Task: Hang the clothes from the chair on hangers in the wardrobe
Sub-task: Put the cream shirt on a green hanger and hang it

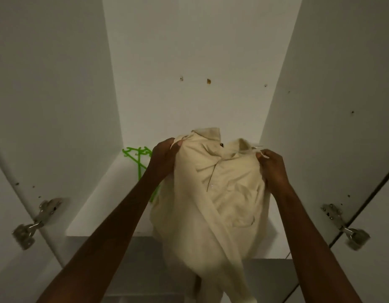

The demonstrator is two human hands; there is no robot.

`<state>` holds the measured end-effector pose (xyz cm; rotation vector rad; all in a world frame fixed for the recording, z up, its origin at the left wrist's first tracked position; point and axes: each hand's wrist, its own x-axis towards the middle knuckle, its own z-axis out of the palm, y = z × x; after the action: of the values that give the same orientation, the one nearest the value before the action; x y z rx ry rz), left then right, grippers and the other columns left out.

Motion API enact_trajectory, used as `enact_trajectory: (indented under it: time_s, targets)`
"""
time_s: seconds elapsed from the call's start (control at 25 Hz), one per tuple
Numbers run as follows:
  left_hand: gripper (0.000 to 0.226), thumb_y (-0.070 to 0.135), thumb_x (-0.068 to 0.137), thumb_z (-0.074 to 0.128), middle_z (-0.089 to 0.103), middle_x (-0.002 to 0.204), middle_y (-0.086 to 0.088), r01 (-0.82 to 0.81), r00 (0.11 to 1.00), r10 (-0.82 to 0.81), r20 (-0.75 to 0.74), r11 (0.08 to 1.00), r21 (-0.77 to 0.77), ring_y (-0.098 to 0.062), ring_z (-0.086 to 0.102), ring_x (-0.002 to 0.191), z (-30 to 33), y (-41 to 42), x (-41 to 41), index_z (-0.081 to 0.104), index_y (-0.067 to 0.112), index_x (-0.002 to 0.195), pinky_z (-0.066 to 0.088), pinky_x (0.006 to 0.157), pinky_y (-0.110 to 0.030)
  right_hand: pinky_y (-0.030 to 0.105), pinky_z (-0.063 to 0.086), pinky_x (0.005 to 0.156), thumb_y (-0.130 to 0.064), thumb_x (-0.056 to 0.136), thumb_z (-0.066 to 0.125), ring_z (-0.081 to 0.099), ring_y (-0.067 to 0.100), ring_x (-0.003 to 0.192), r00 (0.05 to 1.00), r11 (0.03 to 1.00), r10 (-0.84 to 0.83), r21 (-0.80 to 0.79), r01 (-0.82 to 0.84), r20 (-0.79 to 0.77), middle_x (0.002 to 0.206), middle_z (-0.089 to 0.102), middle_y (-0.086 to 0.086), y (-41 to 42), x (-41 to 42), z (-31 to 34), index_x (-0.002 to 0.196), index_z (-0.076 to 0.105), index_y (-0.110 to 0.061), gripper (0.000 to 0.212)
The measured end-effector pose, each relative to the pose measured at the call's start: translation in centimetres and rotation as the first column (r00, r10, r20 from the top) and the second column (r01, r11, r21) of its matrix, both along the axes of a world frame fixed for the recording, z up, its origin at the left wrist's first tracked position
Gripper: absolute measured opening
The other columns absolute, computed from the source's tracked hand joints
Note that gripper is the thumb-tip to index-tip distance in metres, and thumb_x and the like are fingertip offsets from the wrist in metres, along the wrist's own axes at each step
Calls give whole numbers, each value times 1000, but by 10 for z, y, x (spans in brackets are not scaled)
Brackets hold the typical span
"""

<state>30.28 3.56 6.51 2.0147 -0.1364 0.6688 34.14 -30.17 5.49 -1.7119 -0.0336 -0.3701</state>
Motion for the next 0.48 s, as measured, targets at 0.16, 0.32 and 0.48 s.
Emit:
enact_trajectory:
  time_s: [0.16,0.32,0.48]
  targets:
    - [32,31,95,48,73,102,-12,24,999,-18,-30,975,222,-32,68,95,-38,1,47,65,8,112,46,78,-33,36,47,73,-30,86,65,62,25,88,955,680,-296,-697,227,22,96,67,3,8,34,-31,110,62,-15,28]
    - [27,14,89,61,73,110,-10,64,956,45,-290,932,357,-32,68,104,-110,-9,65,66,15,116,53,85,-37,42,49,71,-11,71,75,61,40,85,845,375,-533,-885,277,38,92,62,19,48,7,-116,97,58,-2,33]
    - [43,14,86,69,70,119,-7,39,967,73,-245,905,423,-30,65,110,-133,-15,70,62,18,128,53,89,-40,41,48,71,-9,86,62,61,40,85,862,334,-496,-893,300,104,94,66,21,66,-12,-136,97,65,0,14]
